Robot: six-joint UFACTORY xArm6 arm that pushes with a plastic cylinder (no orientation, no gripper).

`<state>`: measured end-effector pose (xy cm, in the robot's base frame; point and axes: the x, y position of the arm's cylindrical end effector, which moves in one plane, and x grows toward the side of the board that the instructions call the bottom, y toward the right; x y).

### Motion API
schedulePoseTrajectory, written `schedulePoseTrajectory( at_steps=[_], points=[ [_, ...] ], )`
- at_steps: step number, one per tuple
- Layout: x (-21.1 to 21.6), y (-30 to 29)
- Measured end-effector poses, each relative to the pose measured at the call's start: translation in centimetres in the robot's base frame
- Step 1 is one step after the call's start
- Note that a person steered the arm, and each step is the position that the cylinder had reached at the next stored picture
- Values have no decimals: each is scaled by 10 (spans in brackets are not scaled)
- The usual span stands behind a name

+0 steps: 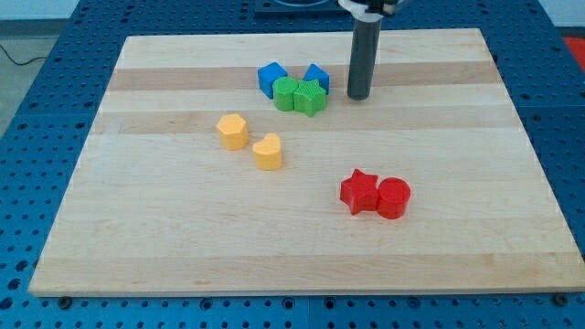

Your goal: Push the blue triangle into the blue cube

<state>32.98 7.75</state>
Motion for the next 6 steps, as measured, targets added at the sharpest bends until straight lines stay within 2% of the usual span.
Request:
schedulePoseTrajectory(
  at_steps=[5, 6],
  points=[
    [-13, -61],
    [-13, -55]
  ],
)
